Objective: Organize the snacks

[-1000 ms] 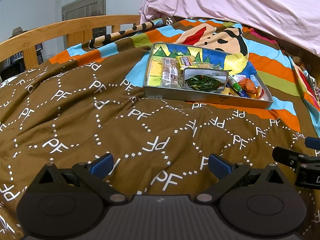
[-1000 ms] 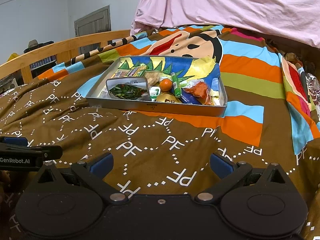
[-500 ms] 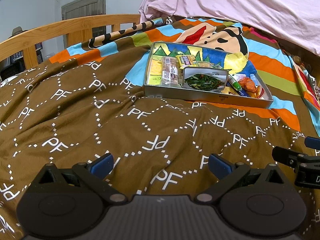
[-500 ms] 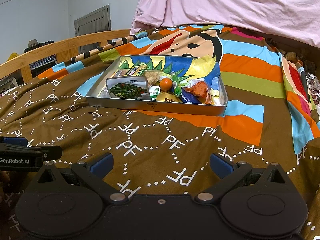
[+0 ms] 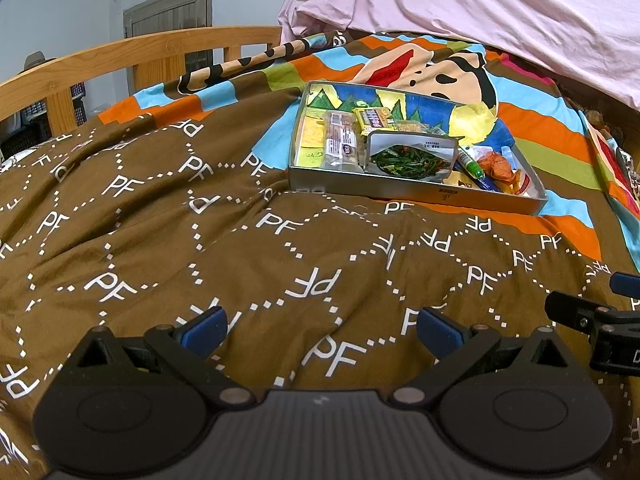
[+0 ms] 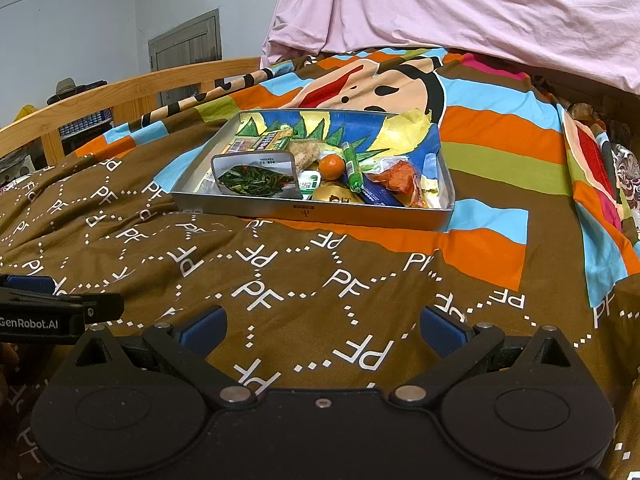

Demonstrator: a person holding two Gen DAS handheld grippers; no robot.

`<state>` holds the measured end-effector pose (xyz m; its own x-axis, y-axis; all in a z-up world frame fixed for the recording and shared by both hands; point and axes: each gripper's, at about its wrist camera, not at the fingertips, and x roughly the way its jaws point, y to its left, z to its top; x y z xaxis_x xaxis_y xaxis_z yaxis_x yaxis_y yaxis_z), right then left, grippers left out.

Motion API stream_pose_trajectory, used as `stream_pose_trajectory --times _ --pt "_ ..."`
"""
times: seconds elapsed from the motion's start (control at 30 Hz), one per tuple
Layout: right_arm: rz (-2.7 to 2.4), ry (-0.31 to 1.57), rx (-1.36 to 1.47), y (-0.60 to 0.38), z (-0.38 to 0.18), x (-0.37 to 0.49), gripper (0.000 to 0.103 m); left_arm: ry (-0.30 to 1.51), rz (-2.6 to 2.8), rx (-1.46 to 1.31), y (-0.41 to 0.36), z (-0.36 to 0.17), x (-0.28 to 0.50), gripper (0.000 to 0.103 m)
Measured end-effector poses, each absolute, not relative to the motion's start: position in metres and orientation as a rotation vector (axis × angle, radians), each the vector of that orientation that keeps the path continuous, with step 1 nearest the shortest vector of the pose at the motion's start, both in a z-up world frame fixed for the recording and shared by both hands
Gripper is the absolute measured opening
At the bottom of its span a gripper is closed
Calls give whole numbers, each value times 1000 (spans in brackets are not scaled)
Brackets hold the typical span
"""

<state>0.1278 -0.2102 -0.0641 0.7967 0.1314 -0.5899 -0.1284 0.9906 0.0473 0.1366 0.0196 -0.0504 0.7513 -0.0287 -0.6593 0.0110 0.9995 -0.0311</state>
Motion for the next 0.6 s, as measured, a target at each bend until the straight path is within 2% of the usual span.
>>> stream_pose_trajectory --times 0.6 --pt "140 635 5 -211 -64 129 102 724 -20 -28 22 -53 135 103"
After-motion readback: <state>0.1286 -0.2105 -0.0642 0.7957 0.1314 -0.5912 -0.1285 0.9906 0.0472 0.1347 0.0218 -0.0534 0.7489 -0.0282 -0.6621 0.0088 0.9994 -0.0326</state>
